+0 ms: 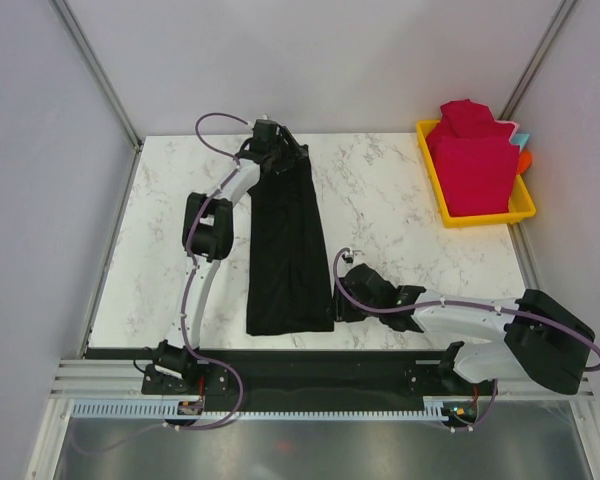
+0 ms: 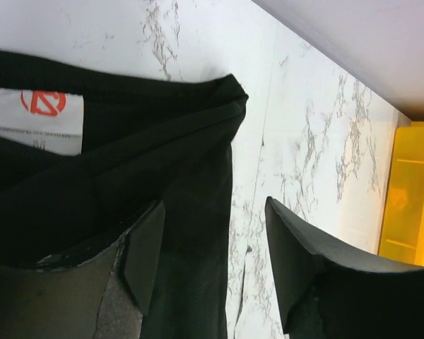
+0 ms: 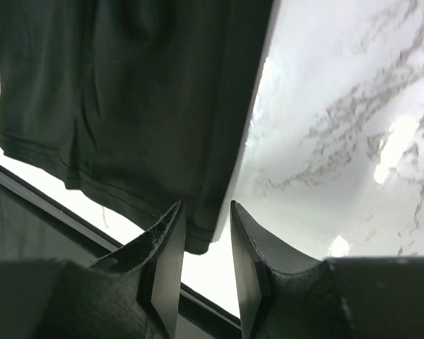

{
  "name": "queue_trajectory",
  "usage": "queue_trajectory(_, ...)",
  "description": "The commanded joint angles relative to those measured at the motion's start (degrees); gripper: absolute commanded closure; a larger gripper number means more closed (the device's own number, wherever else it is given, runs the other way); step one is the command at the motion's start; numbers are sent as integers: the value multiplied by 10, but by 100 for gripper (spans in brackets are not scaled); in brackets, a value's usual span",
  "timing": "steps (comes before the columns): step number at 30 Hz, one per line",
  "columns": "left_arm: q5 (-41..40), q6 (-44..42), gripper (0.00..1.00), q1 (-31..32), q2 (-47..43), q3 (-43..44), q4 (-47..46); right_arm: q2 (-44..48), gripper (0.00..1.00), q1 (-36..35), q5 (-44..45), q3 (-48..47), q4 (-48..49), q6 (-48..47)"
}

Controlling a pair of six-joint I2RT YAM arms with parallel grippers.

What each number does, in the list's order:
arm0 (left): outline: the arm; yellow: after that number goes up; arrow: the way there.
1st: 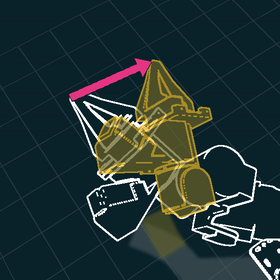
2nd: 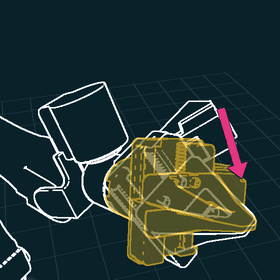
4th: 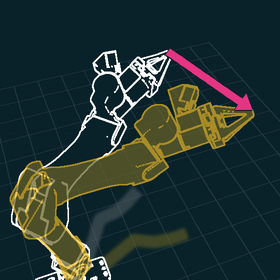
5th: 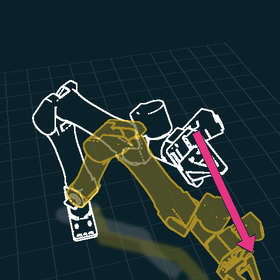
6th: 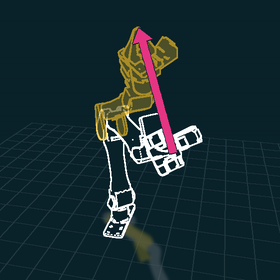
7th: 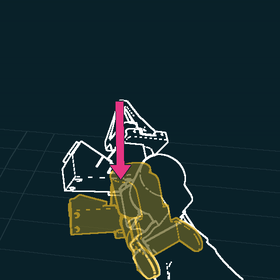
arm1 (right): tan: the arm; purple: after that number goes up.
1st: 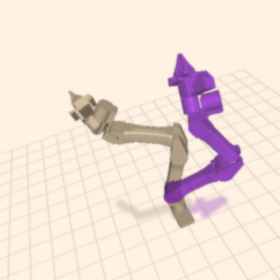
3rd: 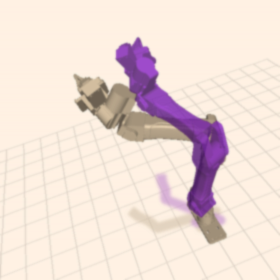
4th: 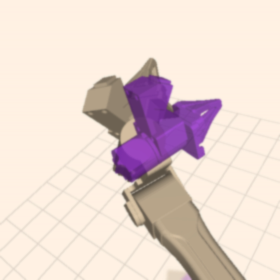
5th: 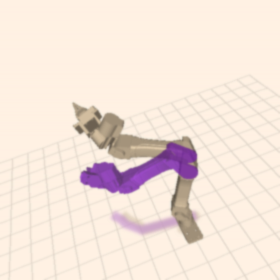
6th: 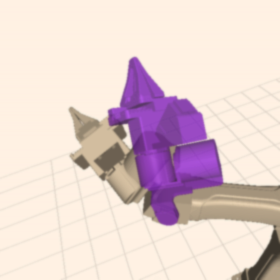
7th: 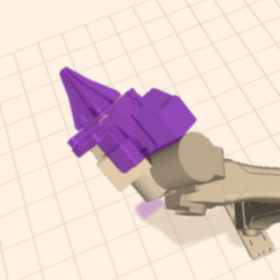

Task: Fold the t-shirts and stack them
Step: Fold the tshirt

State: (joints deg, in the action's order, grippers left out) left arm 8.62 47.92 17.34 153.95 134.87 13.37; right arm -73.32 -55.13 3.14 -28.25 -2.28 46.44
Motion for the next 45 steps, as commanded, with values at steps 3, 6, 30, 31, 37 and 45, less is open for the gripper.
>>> queue_trajectory(3,20,-35,32,-4,-117,-61,0,-23,61,0,32,-43,-2,-26)
queue_trajectory(6,34,-42,25,-6,-189,-134,9,-39,62,1,16,-47,12,-38)
queue_trajectory(30,-49,-2,19,20,-1136,-1100,161,-30,57,0,-64,-25,-15,-50)
queue_trajectory(31,-48,22,23,30,-1180,-1115,163,-23,58,-1,-64,-23,-18,-49)
queue_trajectory(37,-58,46,29,58,-1177,-1158,173,4,68,-2,-58,-1,-24,-42)
queue_trajectory(45,-48,45,39,88,-1161,-1180,169,-3,90,-3,-73,-3,-11,-40)
